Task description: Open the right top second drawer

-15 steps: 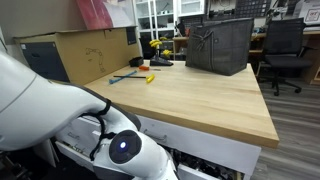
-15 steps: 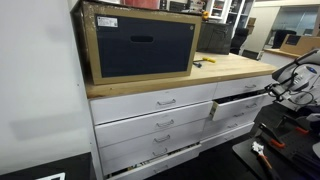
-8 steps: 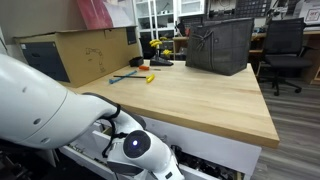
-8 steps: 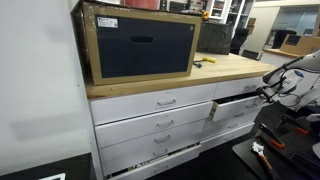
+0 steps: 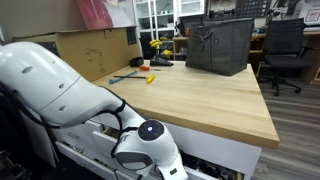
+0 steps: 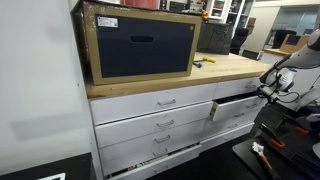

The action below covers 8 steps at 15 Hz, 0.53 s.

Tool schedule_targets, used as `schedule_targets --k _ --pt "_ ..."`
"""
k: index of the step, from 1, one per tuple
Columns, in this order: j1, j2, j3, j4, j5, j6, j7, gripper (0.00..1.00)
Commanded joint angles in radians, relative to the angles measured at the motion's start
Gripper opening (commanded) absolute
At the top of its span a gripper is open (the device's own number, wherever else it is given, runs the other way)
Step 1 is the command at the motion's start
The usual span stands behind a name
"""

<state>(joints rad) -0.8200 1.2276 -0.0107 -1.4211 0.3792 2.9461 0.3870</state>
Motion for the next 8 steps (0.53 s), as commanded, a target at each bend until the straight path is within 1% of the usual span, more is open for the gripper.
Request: schedule_targets --k 1,4,7,8 --pt "0.103 -0.004 -0.16 -0.034 0.017 -0.156 0.087 1.0" --pt "0.141 -0.026 -0.223 -0.062 0.004 -0.248 0.096 1.0" --pt "0.153 -0.055 -0.264 -0.11 -0.005 -0.299 0.078 1.0" --pt "0.154 -0.072 -0.274 -0.141 -0.007 -0.299 0.065 1.0"
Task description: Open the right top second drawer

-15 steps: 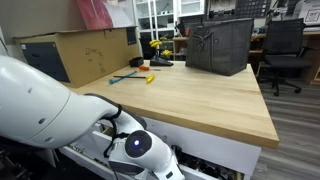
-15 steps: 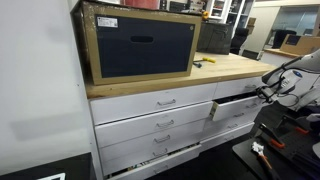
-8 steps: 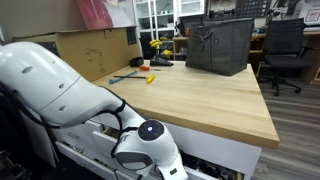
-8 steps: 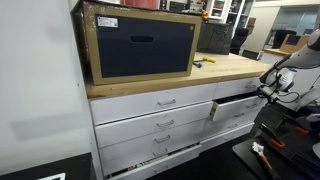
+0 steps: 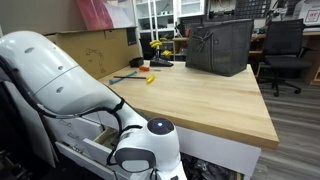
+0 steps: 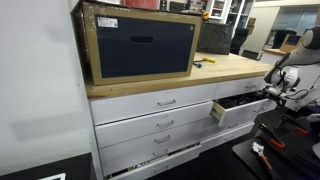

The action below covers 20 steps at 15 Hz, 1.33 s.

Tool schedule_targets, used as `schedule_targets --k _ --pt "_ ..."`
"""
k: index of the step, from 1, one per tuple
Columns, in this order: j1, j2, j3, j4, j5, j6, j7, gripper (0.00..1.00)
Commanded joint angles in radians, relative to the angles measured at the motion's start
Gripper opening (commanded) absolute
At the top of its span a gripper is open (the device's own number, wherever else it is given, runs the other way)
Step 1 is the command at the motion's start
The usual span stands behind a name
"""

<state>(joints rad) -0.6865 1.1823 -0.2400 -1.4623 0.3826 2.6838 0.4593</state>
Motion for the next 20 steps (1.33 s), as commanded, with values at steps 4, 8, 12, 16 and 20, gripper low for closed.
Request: schedule_targets --k 4,8,12,16,20 --pt "0.024 -0.095 -0.084 -0.24 -0.029 0.005 -0.074 1.0" --pt "0.025 -0.164 -0.107 -0.348 -0.04 0.073 -0.142 1.0" --pt "-0.006 -0.256 -0.008 -0.466 -0.018 0.369 -0.264 1.0" --pt "-0.064 -0.403 0.111 -0.597 -0.051 0.456 -0.333 1.0" --pt "-0.111 -0.569 0.177 -0.631 -0.107 0.339 -0.392 1.0"
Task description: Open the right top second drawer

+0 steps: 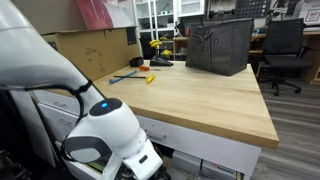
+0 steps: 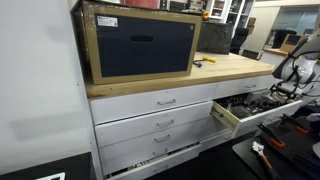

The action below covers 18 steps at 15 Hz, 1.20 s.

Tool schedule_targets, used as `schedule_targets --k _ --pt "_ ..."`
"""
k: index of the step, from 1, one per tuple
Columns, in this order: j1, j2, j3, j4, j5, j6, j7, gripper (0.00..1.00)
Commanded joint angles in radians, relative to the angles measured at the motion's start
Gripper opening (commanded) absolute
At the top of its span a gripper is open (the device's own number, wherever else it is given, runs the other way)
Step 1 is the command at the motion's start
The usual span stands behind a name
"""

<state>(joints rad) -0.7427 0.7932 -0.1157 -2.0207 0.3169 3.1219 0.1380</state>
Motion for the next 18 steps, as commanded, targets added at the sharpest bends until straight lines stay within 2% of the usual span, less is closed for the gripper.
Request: schedule_targets --k 1,5,6,8,13,18 --pt "-0.07 -0.209 0.059 -0.055 -0.052 -0.146 -0.086 1.0" --pt "-0.081 -0.357 0.007 0.026 -0.05 -0.421 -0.151 1.0" --pt "-0.036 -0.36 0.003 -0.018 -0.044 -0.408 -0.144 1.0" --pt "-0.029 -0.399 -0.01 -0.001 -0.048 -0.496 -0.191 1.0" --pt "0.014 -0.393 -0.014 0.046 -0.089 -0.619 -0.363 1.0" --pt "0.008 -0.388 0.003 0.078 -0.111 -0.667 -0.601 1.0"
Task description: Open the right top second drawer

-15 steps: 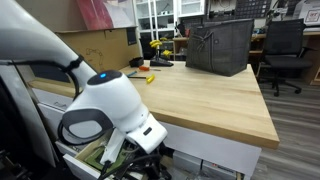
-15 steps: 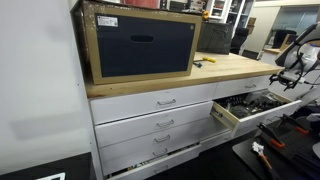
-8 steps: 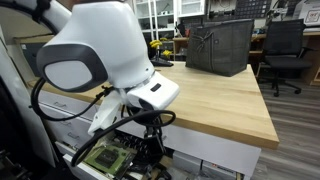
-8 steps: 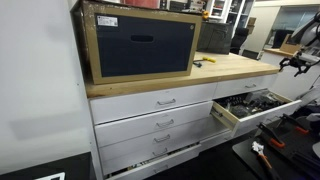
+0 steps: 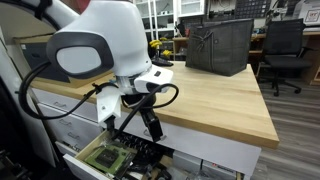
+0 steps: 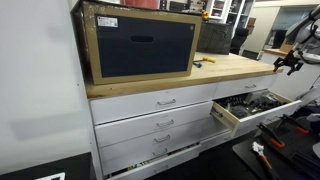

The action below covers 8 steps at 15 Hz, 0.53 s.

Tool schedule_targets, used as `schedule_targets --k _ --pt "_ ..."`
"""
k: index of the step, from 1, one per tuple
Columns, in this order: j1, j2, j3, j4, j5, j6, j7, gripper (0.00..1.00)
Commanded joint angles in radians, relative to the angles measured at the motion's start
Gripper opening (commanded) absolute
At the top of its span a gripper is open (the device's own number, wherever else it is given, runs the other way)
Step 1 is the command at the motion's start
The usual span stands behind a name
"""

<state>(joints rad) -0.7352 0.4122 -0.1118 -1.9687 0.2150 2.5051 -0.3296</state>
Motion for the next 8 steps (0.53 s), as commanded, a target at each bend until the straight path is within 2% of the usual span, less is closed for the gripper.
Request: schedule_targets --k 1,4,8 --pt "-0.002 -0.005 0.0 0.032 -0.008 -0.052 -0.177 1.0" --pt "0.017 -0.004 -0.023 0.029 -0.01 -0.016 -0.148 1.0" --pt "0.03 0.004 -0.055 0.06 -0.019 -0.085 -0.075 1.0"
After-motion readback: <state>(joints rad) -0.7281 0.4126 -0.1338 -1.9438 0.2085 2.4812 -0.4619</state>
